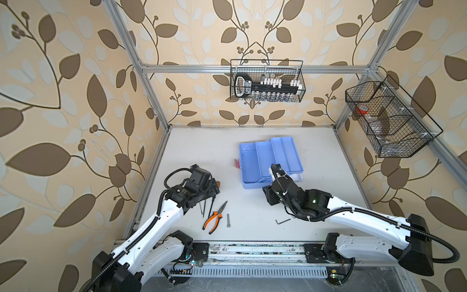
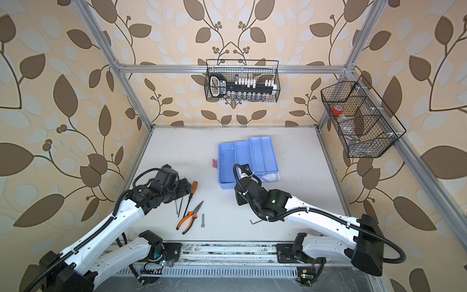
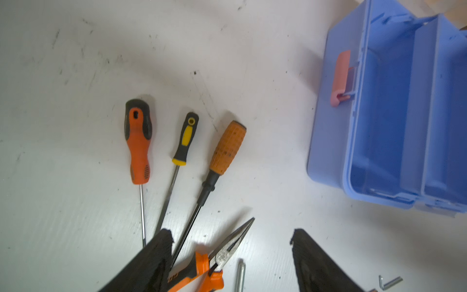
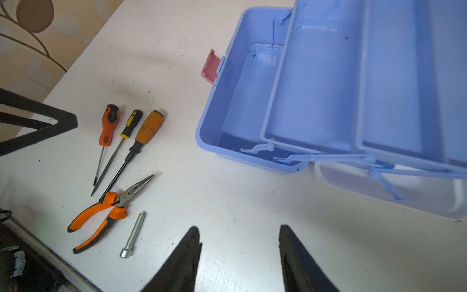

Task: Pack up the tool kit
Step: 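Release the handle and move both grippers back toward the tools, then lower the right gripper onto the orange pliers and grasp them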

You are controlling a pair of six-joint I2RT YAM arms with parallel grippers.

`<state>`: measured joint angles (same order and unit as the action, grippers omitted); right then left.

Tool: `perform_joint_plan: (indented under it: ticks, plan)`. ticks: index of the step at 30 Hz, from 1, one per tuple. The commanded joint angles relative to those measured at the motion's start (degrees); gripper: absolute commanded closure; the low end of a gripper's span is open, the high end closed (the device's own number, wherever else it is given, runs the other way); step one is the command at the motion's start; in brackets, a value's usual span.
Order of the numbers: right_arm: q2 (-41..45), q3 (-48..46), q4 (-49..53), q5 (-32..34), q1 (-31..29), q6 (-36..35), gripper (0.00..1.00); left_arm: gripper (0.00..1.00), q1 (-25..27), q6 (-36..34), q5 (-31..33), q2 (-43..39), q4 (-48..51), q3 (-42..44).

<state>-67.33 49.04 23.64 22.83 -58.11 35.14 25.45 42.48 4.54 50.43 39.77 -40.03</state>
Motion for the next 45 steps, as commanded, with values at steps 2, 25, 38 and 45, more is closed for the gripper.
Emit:
perform_joint_plan:
  ticks: [2,25,38,45]
  plan:
    - [-4.0,-1.8,-7.2,-5.1,-3.3,2.8,0.49,0.28,2.4,2.4,-4.9,-6.8,5.5,4.5]
    - [-45.4,26.2,-11.3,-21.9,-18.6,12.2,0.38,0.51,4.4,25.1,40.8,-20.4,24.8,-8.3]
    - [-52.8,28.8,-10.2,-22.6,-15.8,15.9,0.4,0.45,4.4,22.9,41.2,-24.2,23.6,-6.3]
    - [-55.5,34.2,1.0,-12.3,-14.3,13.9,0.56,0.39,4.4,21.4,40.1,-24.2,21.9,-6.0]
